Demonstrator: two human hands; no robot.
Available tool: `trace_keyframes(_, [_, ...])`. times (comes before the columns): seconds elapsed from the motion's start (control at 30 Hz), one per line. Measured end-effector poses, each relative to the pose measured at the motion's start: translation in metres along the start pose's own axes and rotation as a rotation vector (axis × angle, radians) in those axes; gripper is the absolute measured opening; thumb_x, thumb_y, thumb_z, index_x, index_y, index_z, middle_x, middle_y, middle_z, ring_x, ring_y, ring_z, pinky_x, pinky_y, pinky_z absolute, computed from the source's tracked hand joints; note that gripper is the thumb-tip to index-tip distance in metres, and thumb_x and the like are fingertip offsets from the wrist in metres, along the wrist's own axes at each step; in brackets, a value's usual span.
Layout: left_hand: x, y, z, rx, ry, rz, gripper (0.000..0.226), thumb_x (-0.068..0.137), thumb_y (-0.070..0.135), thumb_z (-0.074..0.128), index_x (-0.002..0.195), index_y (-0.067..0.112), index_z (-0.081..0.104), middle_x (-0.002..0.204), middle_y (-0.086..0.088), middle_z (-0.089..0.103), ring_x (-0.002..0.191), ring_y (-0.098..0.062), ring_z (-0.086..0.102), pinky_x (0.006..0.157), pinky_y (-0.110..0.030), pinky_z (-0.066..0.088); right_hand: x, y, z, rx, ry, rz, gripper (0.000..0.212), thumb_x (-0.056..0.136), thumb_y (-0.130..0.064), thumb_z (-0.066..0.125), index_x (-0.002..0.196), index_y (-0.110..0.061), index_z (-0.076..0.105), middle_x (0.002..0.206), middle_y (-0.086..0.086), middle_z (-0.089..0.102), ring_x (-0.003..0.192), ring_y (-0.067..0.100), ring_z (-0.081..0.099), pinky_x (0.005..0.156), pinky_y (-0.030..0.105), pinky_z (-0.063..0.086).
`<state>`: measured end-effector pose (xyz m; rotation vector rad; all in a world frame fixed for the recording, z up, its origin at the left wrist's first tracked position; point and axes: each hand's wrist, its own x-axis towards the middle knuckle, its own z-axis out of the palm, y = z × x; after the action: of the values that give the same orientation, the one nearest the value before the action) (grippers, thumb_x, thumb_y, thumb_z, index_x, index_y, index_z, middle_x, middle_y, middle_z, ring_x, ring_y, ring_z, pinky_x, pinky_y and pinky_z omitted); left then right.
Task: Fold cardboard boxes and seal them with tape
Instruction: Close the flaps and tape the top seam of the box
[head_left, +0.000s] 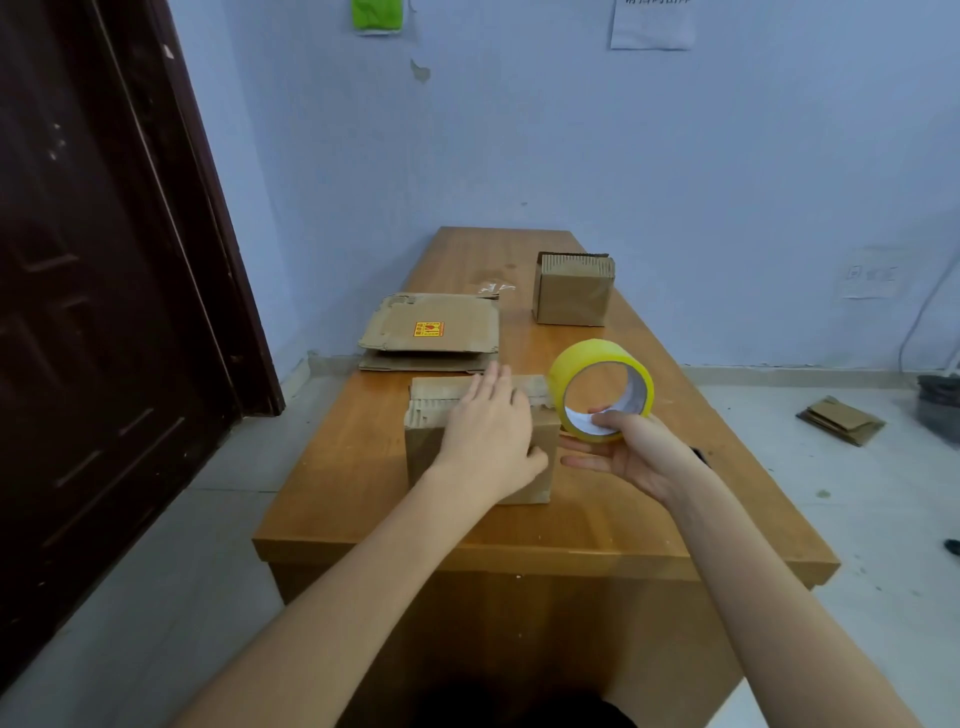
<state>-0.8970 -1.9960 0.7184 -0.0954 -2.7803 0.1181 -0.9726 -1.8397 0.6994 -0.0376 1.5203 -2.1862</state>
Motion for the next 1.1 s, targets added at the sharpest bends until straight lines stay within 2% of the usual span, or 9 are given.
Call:
trace_keyframes(0.07, [0.003, 0.009, 0.0, -0.01, -0.019, 0.027, 0.07, 0.091, 0.038, 0.05, 0.145, 0.0, 0.025, 0.158, -0.019, 0.003, 0.146, -0.028, 0.003, 0.118, -0.036, 0.007, 0.0, 0.003, 0.004, -0.054, -0.029, -0.006, 0.019, 0.097, 0.002, 0.044, 0.115, -0.002, 0.047, 0.106, 0.023, 0.063, 0.076, 0.037, 0.071, 0.055, 0.043, 0.058])
trace_keyframes(0.17, [0.001, 0.011, 0.01, -0.067, 0.009, 0.007, 0.084, 0.089, 0.046, 0.053, 0.148, 0.0, 0.014, 0.158, -0.018, 0.004, 0.146, -0.025, 0.008, 0.117, -0.03, 0.009, 0.001, 0.009, 0.009, -0.142, -0.038, -0.023, 0.025, 0.097, -0.003, 0.045, 0.121, 0.002, 0.05, 0.11, 0.024, 0.065, 0.083, 0.037, 0.071, 0.057, 0.039, 0.058])
trace_keyframes(0.3, [-0.002, 0.003, 0.016, -0.083, 0.055, 0.023, 0.082, 0.093, 0.049, 0.048, 0.15, 0.004, 0.01, 0.159, -0.011, 0.009, 0.146, -0.02, 0.01, 0.117, -0.027, 0.006, 0.005, 0.015, 0.009, -0.119, -0.015, -0.033, 0.018, 0.097, -0.003, 0.046, 0.114, -0.001, 0.051, 0.109, 0.022, 0.064, 0.08, 0.036, 0.071, 0.058, 0.04, 0.058])
trace_keyframes(0.43, [-0.003, 0.003, 0.019, -0.074, 0.084, 0.044, 0.076, 0.095, 0.044, 0.047, 0.15, 0.004, 0.013, 0.158, -0.01, 0.015, 0.146, -0.021, 0.013, 0.117, -0.028, 0.007, 0.009, 0.022, 0.007, -0.081, 0.006, -0.05, 0.026, 0.096, -0.001, 0.048, 0.122, 0.002, 0.05, 0.109, 0.024, 0.064, 0.081, 0.036, 0.071, 0.062, 0.042, 0.059])
trace_keyframes(0.63, [-0.003, 0.002, 0.023, -0.101, 0.126, 0.065, 0.071, 0.095, 0.037, 0.05, 0.149, 0.003, 0.019, 0.156, -0.012, 0.021, 0.145, -0.022, 0.019, 0.117, -0.029, 0.01, 0.014, 0.024, 0.004, -0.059, 0.01, -0.063, 0.026, 0.094, 0.0, 0.051, 0.12, 0.004, 0.053, 0.104, 0.022, 0.067, 0.082, 0.035, 0.071, 0.063, 0.04, 0.059])
trace_keyframes(0.87, [-0.002, 0.004, 0.025, -0.078, 0.146, 0.037, 0.067, 0.082, 0.028, 0.065, 0.137, -0.004, 0.043, 0.141, -0.019, 0.047, 0.132, -0.029, 0.044, 0.11, -0.035, 0.03, 0.019, 0.029, 0.002, -0.035, 0.05, -0.075, 0.024, 0.091, 0.0, 0.056, 0.115, 0.002, 0.056, 0.104, 0.019, 0.067, 0.077, 0.029, 0.072, 0.061, 0.036, 0.059])
trace_keyframes(0.93, [-0.003, 0.004, 0.024, -0.086, 0.159, 0.035, 0.067, 0.083, 0.027, 0.063, 0.138, -0.003, 0.042, 0.142, -0.018, 0.045, 0.133, -0.029, 0.043, 0.111, -0.035, 0.029, 0.02, 0.031, 0.003, -0.05, 0.112, -0.078, 0.025, 0.089, 0.002, 0.058, 0.114, 0.002, 0.057, 0.105, 0.02, 0.066, 0.081, 0.029, 0.069, 0.059, 0.035, 0.059])
trace_keyframes(1.03, [-0.003, 0.003, 0.022, -0.116, 0.161, 0.044, 0.067, 0.087, 0.027, 0.058, 0.143, -0.002, 0.034, 0.148, -0.017, 0.037, 0.139, -0.027, 0.034, 0.114, -0.033, 0.021, 0.023, 0.027, -0.005, -0.122, 0.196, -0.207, 0.033, 0.085, 0.003, 0.059, 0.117, 0.001, 0.057, 0.106, 0.016, 0.068, 0.092, 0.028, 0.066, 0.076, 0.039, 0.057])
trace_keyframes(1.1, [-0.003, 0.003, 0.022, -0.124, 0.154, 0.052, 0.069, 0.089, 0.028, 0.055, 0.146, 0.0, 0.027, 0.152, -0.015, 0.03, 0.142, -0.025, 0.027, 0.116, -0.031, 0.015, 0.019, 0.02, -0.006, -0.12, 0.153, -0.356, 0.034, 0.082, -0.001, 0.063, 0.115, 0.001, 0.057, 0.105, 0.012, 0.069, 0.102, 0.027, 0.065, 0.089, 0.041, 0.052])
